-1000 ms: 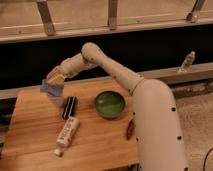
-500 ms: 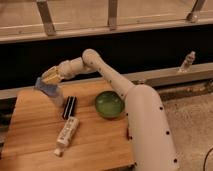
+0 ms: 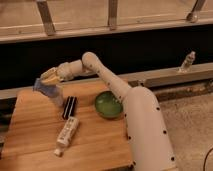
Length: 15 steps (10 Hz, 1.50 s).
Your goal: Place the white sponge in the ceramic cup
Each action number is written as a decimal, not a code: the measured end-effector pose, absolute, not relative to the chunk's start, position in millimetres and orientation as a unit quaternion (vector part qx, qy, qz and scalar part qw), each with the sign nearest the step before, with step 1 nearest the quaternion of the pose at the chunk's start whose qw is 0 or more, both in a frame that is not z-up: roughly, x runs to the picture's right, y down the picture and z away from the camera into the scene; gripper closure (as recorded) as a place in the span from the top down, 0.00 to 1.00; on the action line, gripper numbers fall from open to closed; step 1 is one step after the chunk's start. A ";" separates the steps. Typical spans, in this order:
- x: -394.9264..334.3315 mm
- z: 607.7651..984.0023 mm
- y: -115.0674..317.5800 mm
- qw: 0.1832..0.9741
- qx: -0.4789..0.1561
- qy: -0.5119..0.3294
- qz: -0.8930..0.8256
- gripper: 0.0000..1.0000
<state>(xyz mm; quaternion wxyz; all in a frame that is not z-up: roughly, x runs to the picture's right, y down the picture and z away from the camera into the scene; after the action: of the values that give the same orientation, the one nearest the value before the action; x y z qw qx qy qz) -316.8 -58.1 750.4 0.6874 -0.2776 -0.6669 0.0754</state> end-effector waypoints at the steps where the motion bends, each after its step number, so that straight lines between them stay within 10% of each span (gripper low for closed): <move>1: -316.2 750.7 -60.2 0.687 -0.273 -0.670 0.075 0.13; 8: -315.7 753.9 -68.1 0.693 -0.256 -0.670 0.071 0.07; 15: -315.6 754.1 -68.0 0.693 -0.256 -0.670 0.071 0.72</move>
<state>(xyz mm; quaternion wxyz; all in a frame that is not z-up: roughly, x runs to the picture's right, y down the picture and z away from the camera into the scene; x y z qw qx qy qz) -315.6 -68.0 754.1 0.6931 -0.2563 -0.6700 0.0712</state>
